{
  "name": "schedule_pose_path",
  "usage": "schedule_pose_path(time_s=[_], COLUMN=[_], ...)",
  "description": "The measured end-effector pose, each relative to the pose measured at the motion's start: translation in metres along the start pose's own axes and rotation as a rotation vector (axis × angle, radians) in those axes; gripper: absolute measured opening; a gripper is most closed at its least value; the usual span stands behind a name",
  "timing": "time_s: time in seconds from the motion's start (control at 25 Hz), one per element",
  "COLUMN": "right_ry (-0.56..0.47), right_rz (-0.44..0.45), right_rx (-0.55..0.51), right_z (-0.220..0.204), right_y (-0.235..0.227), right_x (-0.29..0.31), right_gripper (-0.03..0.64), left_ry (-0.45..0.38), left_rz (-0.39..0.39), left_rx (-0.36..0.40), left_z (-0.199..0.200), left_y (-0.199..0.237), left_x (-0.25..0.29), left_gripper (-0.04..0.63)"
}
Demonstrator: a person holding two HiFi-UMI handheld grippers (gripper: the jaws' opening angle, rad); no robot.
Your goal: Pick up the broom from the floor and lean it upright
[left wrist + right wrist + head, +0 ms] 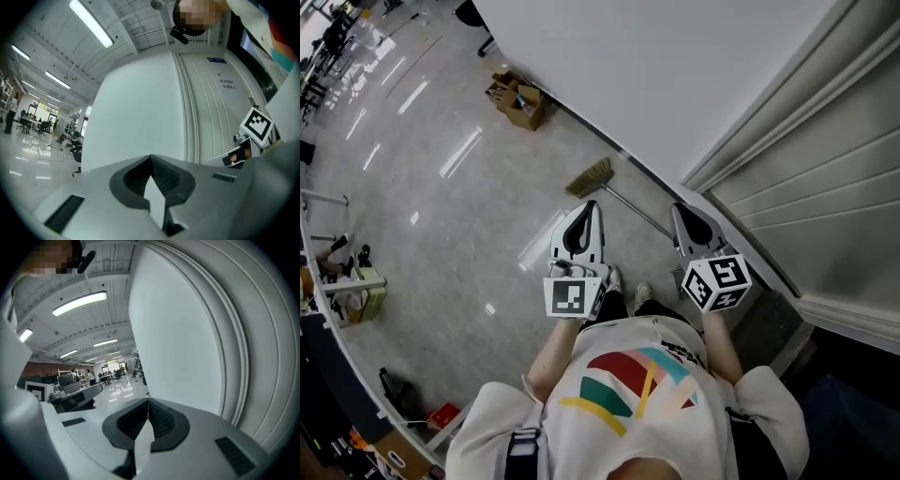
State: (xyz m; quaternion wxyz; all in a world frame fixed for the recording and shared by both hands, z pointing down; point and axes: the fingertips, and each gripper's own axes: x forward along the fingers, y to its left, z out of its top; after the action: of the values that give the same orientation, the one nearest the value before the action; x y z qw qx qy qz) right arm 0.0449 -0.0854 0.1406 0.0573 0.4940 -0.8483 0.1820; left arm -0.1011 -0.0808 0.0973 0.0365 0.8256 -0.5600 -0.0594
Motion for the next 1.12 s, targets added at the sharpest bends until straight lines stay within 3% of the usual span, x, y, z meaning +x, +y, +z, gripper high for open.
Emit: schedule_pose_path(time_s=[0.08, 0.28, 0.44, 0.56, 0.64, 0.8, 0.96, 1.12], right_ry=[0.019, 0.051, 0.095, 0.088, 0.072, 0.047, 0.003, -0.027], right_rz=[-0.005, 0.002, 0.032, 0.037, 0.038, 0.025, 0.003, -0.017], right_rx=[0.036, 0.014, 0.006, 0.033, 0.042, -0.038, -0.055, -0.119], right_z=[-0.006, -0.015, -0.029, -0.043, -0.061, -0.122, -0.209, -0.31], right_y=[0.003, 0.002, -0.009, -0.026, -0.043, -0.085, -0.143, -0.2], right_x=[0.007, 0.028, 0.053, 0.074, 0.093, 0.143, 0.201, 0.256], right_gripper=[0.014, 0.014, 0.014, 0.014, 0.014, 0.014, 0.014, 0.014], left_ry=[0.042, 0.042, 0.123, 0.114, 0.119, 0.101, 0.02, -0.038], left_rz=[0.002, -0.01, 0.033, 0.05, 0.047, 0.051, 0.009, -0.021], left_rx=[0.014, -0.025, -0.006, -0.013, 0.007, 0.028, 0.004, 0.037], left_z=[-0.005, -0.018, -0.046, -0.077, -0.115, -0.201, -0.31, -0.423], left_y=[0.015, 0.038, 0.065, 0.079, 0.089, 0.118, 0.149, 0.171], left_x=[0.002, 0.017, 0.028, 0.042, 0.057, 0.093, 0.131, 0.159], left_gripper=[0.044, 0.044, 0.044, 0.044, 0.044, 0.044, 0.044, 0.044])
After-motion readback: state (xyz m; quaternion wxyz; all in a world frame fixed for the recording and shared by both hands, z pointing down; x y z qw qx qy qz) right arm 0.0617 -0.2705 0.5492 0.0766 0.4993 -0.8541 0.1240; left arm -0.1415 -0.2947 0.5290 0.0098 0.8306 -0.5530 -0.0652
